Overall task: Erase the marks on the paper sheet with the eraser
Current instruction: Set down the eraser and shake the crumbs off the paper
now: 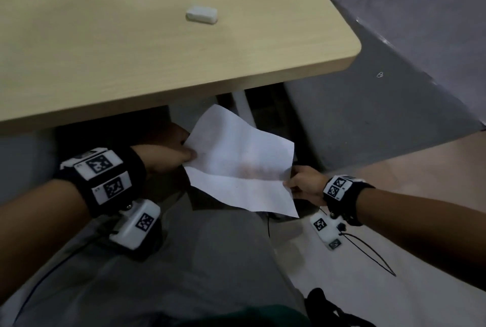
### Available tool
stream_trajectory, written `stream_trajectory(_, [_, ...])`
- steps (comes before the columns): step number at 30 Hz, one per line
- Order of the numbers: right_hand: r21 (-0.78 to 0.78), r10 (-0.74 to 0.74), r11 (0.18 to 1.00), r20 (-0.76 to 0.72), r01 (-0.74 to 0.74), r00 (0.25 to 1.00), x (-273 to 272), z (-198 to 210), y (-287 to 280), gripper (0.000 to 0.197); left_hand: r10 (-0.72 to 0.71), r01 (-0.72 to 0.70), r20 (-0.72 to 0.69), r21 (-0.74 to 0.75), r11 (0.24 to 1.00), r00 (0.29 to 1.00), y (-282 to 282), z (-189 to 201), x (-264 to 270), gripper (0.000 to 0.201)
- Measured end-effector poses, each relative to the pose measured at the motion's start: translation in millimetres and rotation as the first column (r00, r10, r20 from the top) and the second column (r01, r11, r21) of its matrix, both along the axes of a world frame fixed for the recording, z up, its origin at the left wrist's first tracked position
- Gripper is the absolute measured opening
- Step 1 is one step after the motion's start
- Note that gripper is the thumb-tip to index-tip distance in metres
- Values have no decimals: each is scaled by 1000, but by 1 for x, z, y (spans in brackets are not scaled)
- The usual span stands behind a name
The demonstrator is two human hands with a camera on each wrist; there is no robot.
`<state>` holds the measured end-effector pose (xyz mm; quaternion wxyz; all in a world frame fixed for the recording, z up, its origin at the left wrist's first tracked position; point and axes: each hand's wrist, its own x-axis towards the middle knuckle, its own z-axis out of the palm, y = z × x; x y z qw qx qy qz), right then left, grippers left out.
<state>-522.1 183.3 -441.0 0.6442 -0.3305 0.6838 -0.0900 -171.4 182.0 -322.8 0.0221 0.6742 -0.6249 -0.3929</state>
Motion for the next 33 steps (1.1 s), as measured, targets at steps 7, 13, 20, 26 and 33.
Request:
stream_trajectory(7, [-23, -100, 995, -39, 99, 994, -16, -49, 4, 43, -29, 28, 113, 9, 1000, 993, -21, -23, -35, 14])
stream_trajectory(13, [-9, -189, 982, -28, 189, 982, -29, -93, 8, 58, -66, 58, 143, 58, 997, 988, -33, -42, -59, 20])
stream_trajectory(20, [-11, -138, 990, -76, 138, 987, -41, -114, 12, 26, -113, 97, 204, 87, 991, 973, -37, -53, -91, 34])
stream_trajectory(26, [-283, 64, 940, -402, -190, 913, -25, -86, 12, 37, -70, 52, 157, 113, 992, 985, -48, -60, -103, 20])
stream_trajectory(33, [-731, 408, 580, -122, -360, 905, 49, -14, 58, 82, -13, -3, 115, 143, 990, 993, -53, -64, -114, 19])
